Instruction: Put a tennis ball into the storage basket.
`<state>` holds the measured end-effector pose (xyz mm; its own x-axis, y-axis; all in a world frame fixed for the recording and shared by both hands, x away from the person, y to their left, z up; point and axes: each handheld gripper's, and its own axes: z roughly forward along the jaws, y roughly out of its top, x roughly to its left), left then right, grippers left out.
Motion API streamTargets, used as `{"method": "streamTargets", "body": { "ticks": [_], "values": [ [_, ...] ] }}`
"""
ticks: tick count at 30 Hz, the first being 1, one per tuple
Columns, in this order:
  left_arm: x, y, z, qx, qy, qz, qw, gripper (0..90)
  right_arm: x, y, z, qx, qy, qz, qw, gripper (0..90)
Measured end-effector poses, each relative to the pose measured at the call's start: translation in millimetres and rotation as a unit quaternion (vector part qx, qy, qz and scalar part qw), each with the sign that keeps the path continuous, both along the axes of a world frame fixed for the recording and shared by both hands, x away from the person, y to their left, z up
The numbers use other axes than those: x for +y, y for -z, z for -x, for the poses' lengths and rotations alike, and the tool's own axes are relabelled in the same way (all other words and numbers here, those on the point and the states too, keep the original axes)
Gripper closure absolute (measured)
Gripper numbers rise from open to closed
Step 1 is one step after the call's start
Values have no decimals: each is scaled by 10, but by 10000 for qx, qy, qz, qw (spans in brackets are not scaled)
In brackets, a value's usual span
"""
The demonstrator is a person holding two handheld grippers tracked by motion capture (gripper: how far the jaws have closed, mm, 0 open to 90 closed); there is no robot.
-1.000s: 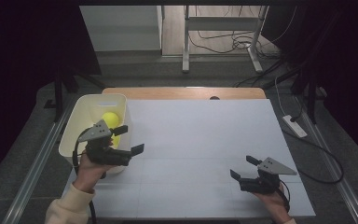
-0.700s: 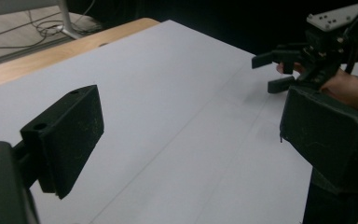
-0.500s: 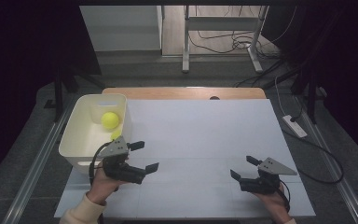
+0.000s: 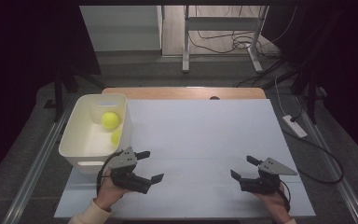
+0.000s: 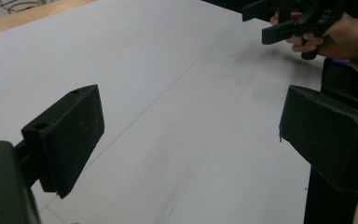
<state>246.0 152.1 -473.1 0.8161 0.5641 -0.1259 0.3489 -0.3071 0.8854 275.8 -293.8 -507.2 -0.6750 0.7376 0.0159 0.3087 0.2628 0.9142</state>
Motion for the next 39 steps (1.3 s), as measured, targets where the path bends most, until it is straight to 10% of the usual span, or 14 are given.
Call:
{"method": "streamTargets", "body": {
  "ticks": [39],
  "values": [
    [328,391,111,-8,-213,83,9997,75,13,12,14,-21,-63,17,10000,134]
  ]
}}
